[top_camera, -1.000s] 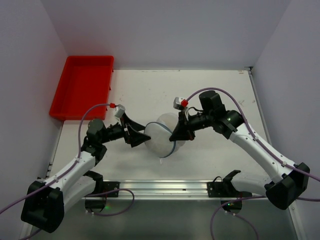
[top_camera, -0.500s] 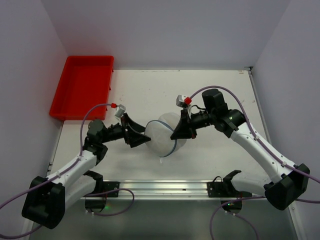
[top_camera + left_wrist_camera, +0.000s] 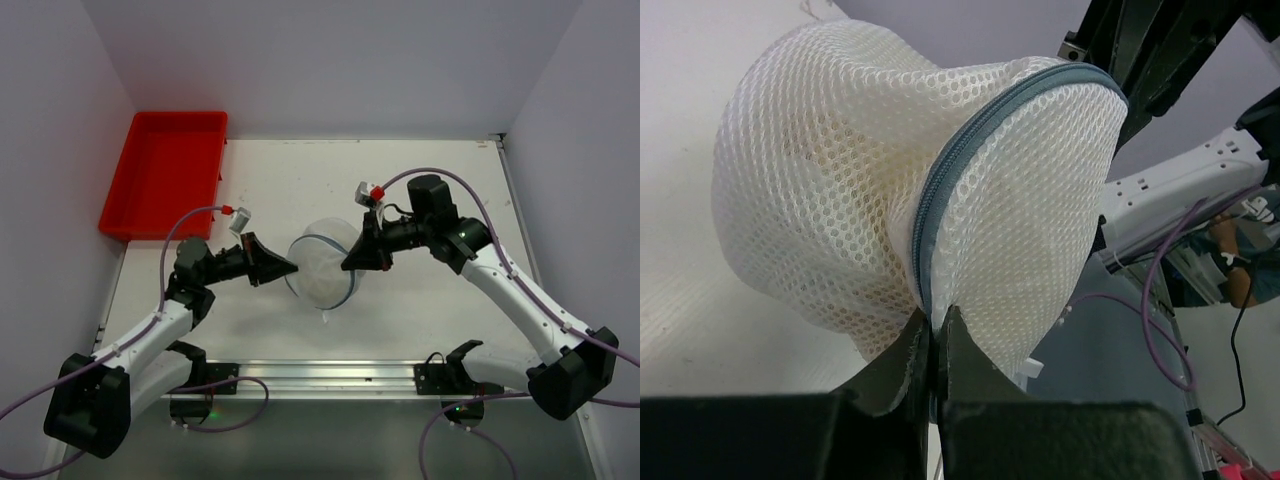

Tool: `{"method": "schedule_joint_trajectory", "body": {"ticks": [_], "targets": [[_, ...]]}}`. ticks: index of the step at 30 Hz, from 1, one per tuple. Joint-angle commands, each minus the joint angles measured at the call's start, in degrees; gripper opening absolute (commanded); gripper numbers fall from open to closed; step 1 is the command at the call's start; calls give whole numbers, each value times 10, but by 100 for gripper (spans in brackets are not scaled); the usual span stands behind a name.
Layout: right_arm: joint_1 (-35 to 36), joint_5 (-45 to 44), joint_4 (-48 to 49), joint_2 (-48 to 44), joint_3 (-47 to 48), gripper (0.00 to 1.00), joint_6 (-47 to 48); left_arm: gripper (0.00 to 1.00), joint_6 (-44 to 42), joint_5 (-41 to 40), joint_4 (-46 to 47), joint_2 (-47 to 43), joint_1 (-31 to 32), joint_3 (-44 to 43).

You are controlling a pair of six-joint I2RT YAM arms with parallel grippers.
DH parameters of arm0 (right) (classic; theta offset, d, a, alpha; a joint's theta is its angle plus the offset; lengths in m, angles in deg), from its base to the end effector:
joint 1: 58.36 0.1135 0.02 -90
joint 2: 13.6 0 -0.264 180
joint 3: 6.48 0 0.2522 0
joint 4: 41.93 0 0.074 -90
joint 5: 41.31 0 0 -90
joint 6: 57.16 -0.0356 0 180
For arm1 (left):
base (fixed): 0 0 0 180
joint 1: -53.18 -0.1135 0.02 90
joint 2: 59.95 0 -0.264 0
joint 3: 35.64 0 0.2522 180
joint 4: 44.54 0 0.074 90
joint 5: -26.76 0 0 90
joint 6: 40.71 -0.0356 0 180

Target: Unzip the laundry bag and remove the bra

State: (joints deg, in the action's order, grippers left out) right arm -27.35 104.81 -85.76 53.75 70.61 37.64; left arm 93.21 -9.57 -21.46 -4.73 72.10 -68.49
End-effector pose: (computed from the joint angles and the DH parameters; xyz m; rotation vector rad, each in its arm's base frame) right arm 0.1944 0.1514 0.3472 -1.1880 1.7813 1.3175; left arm 0.1777 -0.0912 0.2355 0.4549 1.7437 -1.5390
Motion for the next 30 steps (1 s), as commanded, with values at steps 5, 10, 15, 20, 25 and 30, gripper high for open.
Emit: {"method": "schedule_joint_trajectory", "body": {"ticks": [5,10,15,20,25,30], "targets": [[-16,-227,126,-47,-86,61,-133,0,-4,-112,-153,-25,0,-59],[-16,-294,144,-91,-127,92,-189,0,65,-192,-159,-22,12,-51],[4,-308,198,-126,-190,99,-233,0,114,-276,-188,7,45,-75],[146,-477,282,-115,-219,87,-318,0,181,-350,-179,21,87,-82],[185,-500,364,-64,-255,64,-403,0,199,-382,-227,18,91,-106],[195,-444,434,22,-254,54,-436,0,209,-406,-249,7,92,-117]]}}
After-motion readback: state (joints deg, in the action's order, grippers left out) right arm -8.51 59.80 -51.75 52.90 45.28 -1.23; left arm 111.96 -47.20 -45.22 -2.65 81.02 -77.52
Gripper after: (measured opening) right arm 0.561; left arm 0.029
